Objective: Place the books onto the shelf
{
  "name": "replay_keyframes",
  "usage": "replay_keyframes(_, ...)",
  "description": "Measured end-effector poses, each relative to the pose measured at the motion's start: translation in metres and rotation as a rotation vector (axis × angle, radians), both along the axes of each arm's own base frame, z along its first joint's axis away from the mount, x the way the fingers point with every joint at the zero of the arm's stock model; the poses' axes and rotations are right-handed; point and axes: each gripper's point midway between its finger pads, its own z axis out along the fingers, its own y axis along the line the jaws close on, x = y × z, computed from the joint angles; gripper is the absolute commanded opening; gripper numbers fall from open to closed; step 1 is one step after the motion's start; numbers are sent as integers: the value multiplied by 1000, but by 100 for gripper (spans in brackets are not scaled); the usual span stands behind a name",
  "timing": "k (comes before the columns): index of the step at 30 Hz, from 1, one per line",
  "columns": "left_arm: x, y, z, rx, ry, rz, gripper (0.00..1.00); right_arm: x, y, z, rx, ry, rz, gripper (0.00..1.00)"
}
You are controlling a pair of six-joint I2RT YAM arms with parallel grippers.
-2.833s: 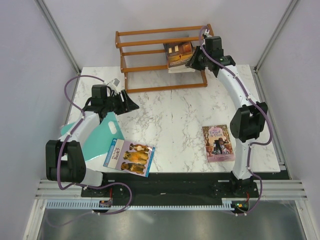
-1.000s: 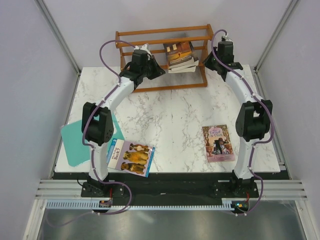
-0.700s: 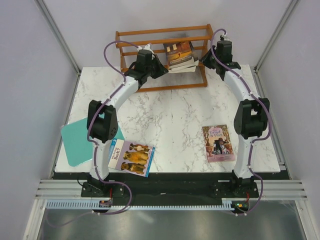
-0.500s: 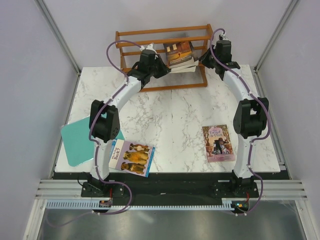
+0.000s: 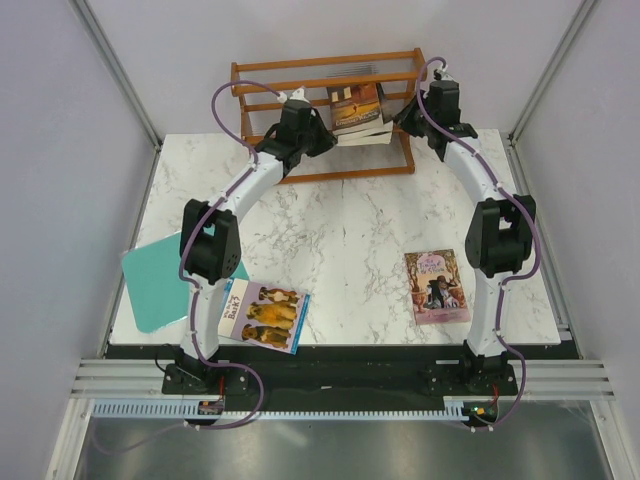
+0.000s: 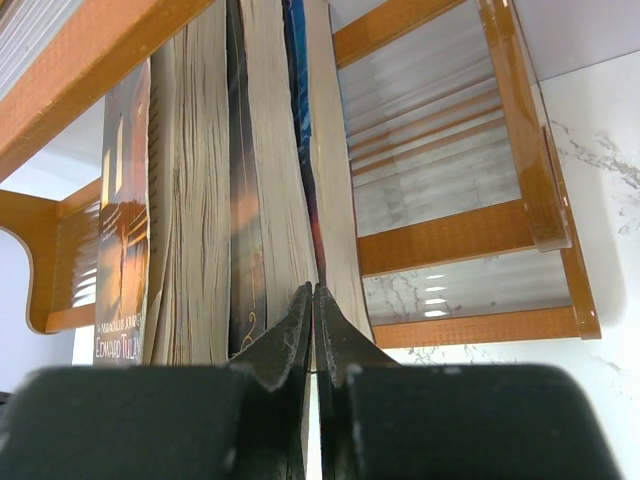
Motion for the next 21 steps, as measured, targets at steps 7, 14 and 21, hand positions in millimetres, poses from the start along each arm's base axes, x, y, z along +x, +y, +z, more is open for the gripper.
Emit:
replay_keyframes(7,2,14,-18,44,29,51,2,-1,5,0,2,1,13,8)
replay_keyframes(14,5,33,-26,91,30,129,2,-2,5,-4,-1,8,12,9)
replay_keyframes(21,12,43,-24,93,15,162,2,-3,5,-5,-1,11,12,9)
